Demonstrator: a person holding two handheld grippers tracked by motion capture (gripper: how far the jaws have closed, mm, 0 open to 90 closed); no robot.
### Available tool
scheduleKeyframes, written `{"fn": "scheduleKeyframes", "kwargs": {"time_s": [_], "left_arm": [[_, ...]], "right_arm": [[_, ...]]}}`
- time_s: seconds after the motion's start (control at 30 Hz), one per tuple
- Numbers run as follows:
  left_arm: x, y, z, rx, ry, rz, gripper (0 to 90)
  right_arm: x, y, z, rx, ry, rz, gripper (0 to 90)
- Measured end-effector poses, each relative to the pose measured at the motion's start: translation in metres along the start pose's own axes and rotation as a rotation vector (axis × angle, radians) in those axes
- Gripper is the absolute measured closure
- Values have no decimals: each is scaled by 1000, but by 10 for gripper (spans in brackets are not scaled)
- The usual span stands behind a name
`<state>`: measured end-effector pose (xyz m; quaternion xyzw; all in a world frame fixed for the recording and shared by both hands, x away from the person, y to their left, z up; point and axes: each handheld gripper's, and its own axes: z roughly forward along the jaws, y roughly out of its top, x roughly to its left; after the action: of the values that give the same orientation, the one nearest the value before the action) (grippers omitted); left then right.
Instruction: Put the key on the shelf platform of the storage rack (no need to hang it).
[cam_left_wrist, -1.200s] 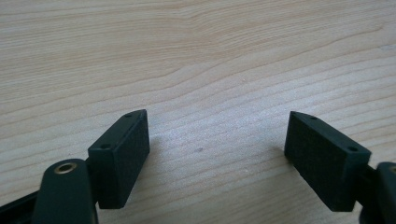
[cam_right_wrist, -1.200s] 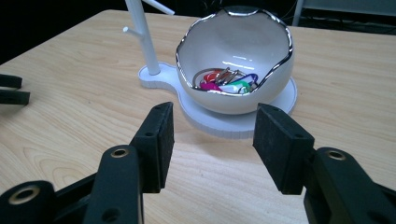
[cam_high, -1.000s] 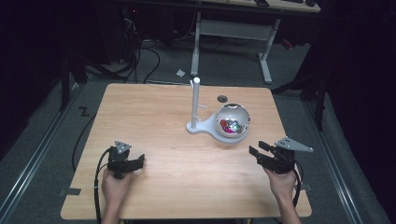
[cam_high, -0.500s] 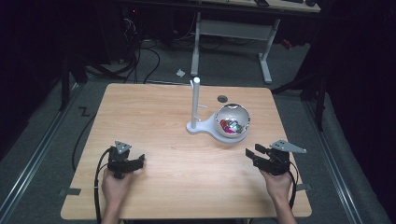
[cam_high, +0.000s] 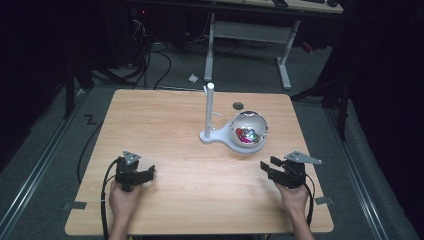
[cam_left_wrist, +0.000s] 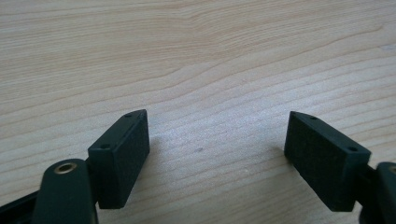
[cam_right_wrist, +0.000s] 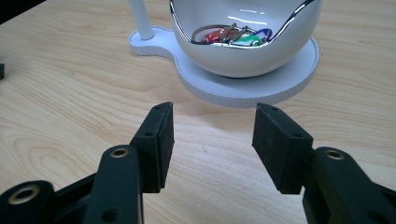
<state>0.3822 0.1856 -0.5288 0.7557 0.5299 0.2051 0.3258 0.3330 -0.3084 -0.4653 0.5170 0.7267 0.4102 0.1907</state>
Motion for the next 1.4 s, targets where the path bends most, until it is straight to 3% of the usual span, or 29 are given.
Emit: {"fn": "scheduleKeyframes", "kwargs": {"time_s": [0.53,1.17,1.4], "left_arm": [[0,0,0,0,0,1,226],[0,0,0,-1,0,0,226],[0,0,0,0,0,0,226]], "right_arm": [[-9,-13,17,43,10,50,493],[-21,-29,36,114,-77,56,494],[-20,-33,39,127,-133,15,487]]}}
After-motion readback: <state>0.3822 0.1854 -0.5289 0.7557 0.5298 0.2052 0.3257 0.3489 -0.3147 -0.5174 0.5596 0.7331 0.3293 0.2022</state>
